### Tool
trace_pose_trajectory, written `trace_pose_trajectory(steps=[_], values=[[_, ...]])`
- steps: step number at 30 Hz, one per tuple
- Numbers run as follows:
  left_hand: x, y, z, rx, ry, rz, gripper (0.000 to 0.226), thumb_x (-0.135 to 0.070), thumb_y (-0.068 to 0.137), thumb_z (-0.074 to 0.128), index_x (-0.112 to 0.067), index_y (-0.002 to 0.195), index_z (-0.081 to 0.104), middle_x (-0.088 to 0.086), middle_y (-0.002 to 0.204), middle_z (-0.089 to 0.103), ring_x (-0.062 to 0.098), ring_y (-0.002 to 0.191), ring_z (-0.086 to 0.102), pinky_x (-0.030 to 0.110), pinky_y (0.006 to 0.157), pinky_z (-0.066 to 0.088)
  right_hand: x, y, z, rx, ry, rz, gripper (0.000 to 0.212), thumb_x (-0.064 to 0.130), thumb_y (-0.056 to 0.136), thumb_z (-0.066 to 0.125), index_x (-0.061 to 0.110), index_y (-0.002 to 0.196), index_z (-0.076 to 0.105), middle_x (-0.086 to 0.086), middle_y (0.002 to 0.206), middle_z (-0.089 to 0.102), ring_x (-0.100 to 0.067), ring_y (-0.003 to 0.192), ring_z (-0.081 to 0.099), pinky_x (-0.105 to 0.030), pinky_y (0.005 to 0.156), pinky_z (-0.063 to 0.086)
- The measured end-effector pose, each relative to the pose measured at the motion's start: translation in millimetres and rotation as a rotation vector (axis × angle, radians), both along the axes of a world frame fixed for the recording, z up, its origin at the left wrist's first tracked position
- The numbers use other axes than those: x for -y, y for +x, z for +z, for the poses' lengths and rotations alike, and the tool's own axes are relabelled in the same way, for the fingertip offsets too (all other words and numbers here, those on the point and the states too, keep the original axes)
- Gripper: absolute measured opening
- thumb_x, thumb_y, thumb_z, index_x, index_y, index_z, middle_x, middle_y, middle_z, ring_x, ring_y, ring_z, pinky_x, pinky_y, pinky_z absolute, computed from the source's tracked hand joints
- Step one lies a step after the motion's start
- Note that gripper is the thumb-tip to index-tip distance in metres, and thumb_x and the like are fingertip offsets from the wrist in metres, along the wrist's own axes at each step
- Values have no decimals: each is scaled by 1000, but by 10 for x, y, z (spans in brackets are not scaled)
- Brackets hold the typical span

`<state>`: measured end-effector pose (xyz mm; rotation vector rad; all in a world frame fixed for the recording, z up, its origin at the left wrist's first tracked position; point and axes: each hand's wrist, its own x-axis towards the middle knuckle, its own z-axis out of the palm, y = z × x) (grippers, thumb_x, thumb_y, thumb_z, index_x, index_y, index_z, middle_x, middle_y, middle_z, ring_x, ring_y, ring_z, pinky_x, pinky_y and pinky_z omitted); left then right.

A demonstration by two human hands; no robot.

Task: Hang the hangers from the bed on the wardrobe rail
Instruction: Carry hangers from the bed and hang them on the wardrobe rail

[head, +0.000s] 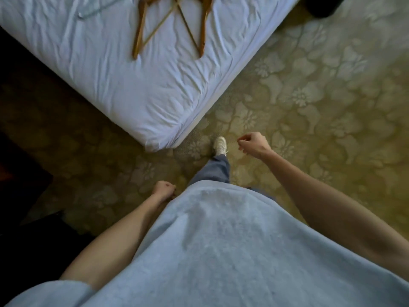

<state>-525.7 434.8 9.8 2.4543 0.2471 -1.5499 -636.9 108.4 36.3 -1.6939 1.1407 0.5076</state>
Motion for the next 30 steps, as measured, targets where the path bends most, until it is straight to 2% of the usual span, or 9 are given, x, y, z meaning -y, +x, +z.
trace_pose_trajectory(steps=[2, 6, 9, 11, 17, 19, 22, 25, 30], values=[[618, 317, 32, 13, -77, 4, 22, -7, 98, 57, -3, 80, 69, 11, 72, 67, 17, 53, 57, 18, 37, 45, 374, 121, 39, -23, 0, -28, 21, 15, 93, 56, 9, 103, 74, -9, 87, 75, -18, 73, 69, -27, 66, 57], [2043, 856, 124, -20, -221, -97, 22, -14, 100, 56, -9, 84, 70, 6, 77, 71, 14, 59, 60, 22, 51, 48, 1118, 32, 50, -119, -39, -132, 23, 15, 90, 56, 9, 99, 77, -9, 85, 77, -22, 73, 71, -31, 67, 59], [3183, 1238, 217, -19, -336, -145, 21, -16, 101, 56, -10, 84, 68, 4, 76, 70, 11, 57, 59, 19, 48, 48, 1678, -184, -3, -205, -34, -256, 23, 16, 89, 56, 11, 98, 77, -11, 84, 77, -29, 82, 74, -40, 75, 62], [3850, 1425, 252, -14, -385, -181, 18, -16, 101, 57, -10, 90, 69, 2, 76, 70, 9, 57, 60, 16, 46, 47, 1986, -363, -57, -271, -19, -322, 22, 18, 91, 58, 7, 98, 76, -11, 82, 76, -29, 80, 73, -42, 75, 62], [5600, 1950, 236, 13, -421, -218, 16, -16, 99, 57, -10, 95, 71, 5, 81, 74, 10, 58, 62, 17, 48, 48, 3096, -491, -214, -388, 71, -475, 21, 12, 94, 58, -2, 103, 73, -12, 77, 72, -20, 61, 61, -27, 57, 54], [6006, 2093, 235, 9, -378, -220, 16, -16, 99, 58, -9, 95, 71, 5, 79, 72, 11, 58, 61, 19, 50, 48, 3562, -339, -173, -399, 78, -468, 20, 12, 93, 58, -1, 96, 74, -12, 73, 69, -19, 59, 59, -22, 52, 52], [6394, 2279, 229, -7, -296, -250, 19, -17, 97, 59, -6, 91, 73, 4, 74, 71, 12, 56, 61, 21, 49, 47, 4233, 22, -127, -375, 50, -434, 21, 15, 91, 59, 2, 92, 76, -15, 83, 74, -23, 71, 64, -33, 69, 55], [6705, 2497, 221, -9, -248, -216, 22, -16, 95, 60, -5, 83, 74, 9, 75, 73, 17, 56, 60, 25, 54, 49, 4931, 592, -97, -291, 56, -402, 22, 12, 94, 57, 1, 100, 74, -11, 78, 73, -22, 68, 66, -38, 74, 59], [7021, 2788, 178, 13, -186, -82, 22, -16, 93, 61, -5, 78, 73, 9, 75, 73, 15, 51, 58, 24, 52, 49, 5841, 1816, 78, -135, 15, -176, 18, 16, 96, 56, 13, 102, 72, -4, 81, 72, -15, 70, 66, -24, 61, 54]])
